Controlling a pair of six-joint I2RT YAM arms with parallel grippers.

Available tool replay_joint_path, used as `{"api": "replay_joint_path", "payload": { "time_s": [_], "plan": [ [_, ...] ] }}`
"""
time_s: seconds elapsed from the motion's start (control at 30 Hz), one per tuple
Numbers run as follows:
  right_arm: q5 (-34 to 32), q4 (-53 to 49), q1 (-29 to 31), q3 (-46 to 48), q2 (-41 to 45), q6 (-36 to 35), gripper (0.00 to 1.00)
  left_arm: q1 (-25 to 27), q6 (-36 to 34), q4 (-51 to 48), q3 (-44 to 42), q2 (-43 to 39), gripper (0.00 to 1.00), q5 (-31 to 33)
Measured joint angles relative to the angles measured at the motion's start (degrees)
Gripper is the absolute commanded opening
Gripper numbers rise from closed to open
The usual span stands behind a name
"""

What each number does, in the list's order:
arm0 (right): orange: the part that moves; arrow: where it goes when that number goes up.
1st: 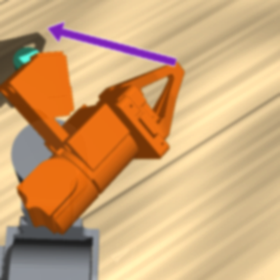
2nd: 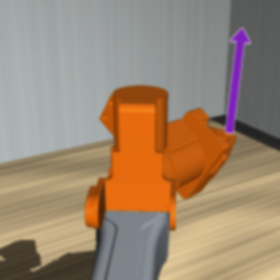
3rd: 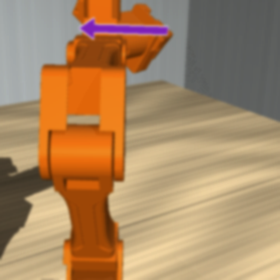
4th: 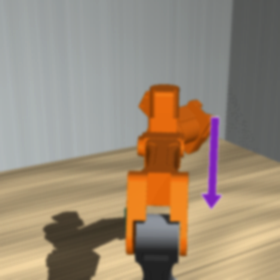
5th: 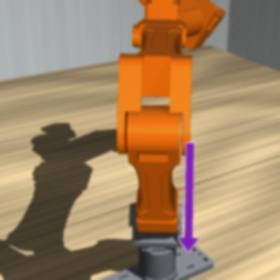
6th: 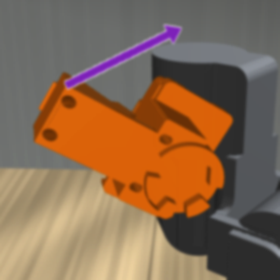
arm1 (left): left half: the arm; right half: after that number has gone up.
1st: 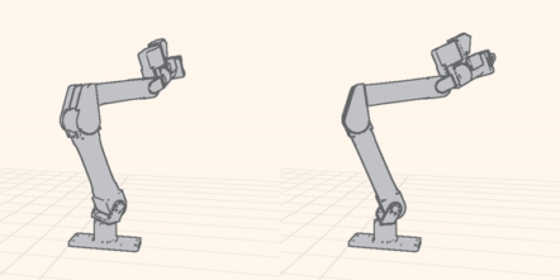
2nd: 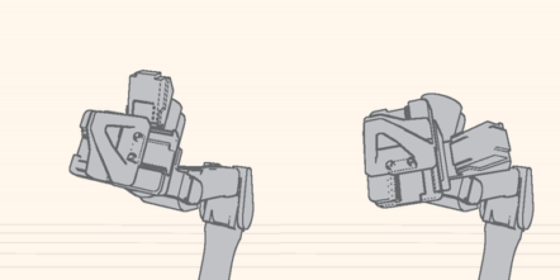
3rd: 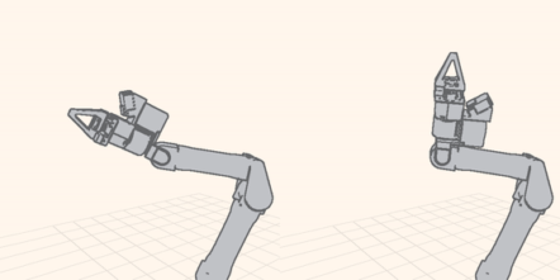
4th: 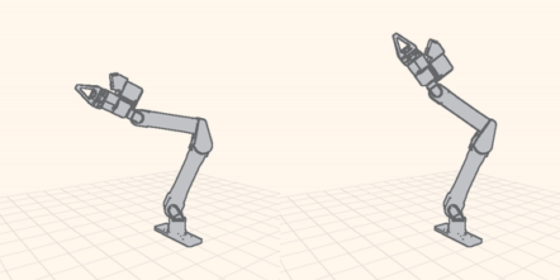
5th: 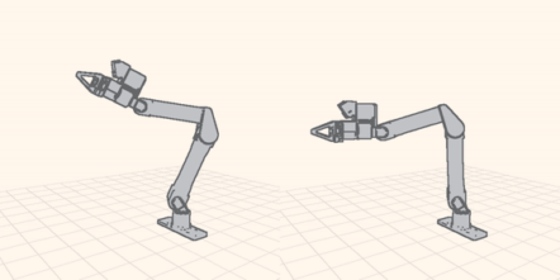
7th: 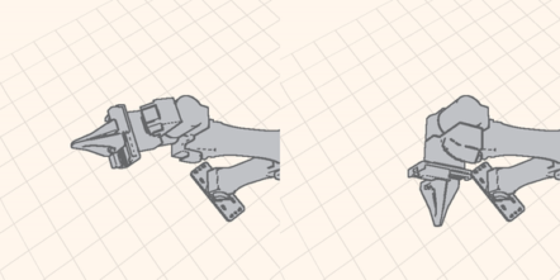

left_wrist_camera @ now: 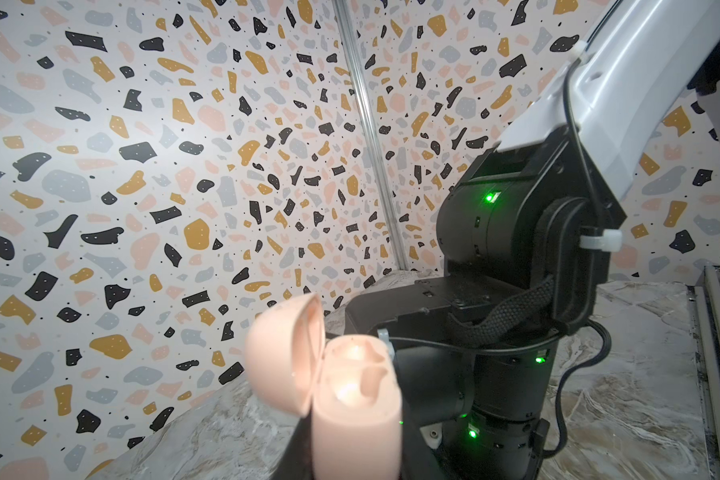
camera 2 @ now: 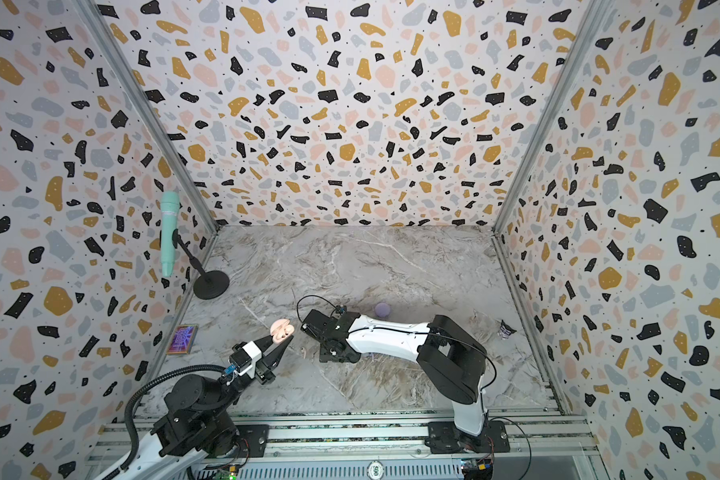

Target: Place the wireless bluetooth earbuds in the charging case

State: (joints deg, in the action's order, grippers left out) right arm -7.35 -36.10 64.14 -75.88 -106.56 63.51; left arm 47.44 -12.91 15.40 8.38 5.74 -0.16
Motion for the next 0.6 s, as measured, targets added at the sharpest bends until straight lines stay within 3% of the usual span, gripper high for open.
{"api": "replay_joint_path", "payload": {
  "time_s": [0.43,0.6],
  "plan": [
    [1.33,-0.55,-1.14,-2.38,-1.09,3.28,0.45,0.00,0.00,0.00,0.00,0.00,0.00,0.02],
    [2.08,-0.61,-1.68,-2.43,-2.05,3.87,0.45,0.00,0.00,0.00,0.00,0.00,0.00,0.00]
  ]
}}
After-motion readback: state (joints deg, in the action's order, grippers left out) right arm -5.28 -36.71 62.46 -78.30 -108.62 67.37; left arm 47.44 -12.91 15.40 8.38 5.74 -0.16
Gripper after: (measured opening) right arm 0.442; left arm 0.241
